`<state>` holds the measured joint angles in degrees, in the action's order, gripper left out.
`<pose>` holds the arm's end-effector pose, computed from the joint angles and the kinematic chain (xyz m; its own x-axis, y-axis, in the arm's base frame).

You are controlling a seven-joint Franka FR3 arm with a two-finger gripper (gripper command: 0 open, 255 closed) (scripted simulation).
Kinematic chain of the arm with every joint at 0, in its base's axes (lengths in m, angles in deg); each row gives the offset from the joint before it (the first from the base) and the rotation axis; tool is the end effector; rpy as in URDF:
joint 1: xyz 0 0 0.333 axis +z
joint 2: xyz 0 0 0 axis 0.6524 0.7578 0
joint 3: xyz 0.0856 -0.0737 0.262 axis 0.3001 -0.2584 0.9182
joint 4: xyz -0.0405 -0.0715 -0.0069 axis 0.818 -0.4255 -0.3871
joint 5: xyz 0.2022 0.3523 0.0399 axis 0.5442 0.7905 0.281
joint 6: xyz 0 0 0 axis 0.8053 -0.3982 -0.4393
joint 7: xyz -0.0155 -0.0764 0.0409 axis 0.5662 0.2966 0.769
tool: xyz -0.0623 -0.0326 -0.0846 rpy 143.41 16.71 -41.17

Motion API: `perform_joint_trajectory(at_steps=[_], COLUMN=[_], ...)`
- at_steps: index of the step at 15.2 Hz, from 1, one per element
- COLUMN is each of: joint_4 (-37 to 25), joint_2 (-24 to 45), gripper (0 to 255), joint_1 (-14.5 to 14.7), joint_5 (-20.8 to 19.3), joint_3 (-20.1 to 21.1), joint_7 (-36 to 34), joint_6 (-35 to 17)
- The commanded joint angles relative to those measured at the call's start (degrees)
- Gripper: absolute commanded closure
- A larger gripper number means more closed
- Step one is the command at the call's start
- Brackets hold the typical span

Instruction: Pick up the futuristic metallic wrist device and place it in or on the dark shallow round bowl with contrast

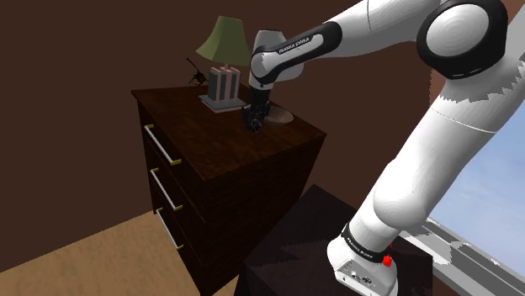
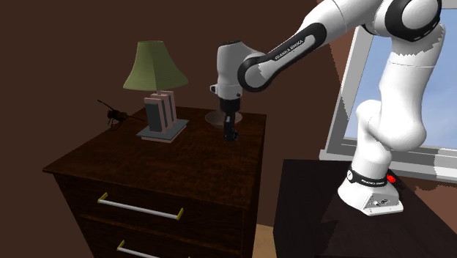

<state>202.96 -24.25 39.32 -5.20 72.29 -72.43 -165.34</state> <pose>0.5379 -0.0666 0.3508 0.9961 -0.0877 0.0014 -0.0877 -0.9959 0.0237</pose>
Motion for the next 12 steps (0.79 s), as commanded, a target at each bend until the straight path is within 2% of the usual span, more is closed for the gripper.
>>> perform_joint_trajectory(at_steps=[1, 12], joint_4=[-0.7, -6.1], joint_2=[-0.7, -3.7], gripper=[255, 255], joint_1=[0.1, 0.1], joint_5=[-0.1, -0.2], joint_3=[0.1, 0.2], joint_7=[-0.1, -0.1], joint_6=[1.5, 9.8])
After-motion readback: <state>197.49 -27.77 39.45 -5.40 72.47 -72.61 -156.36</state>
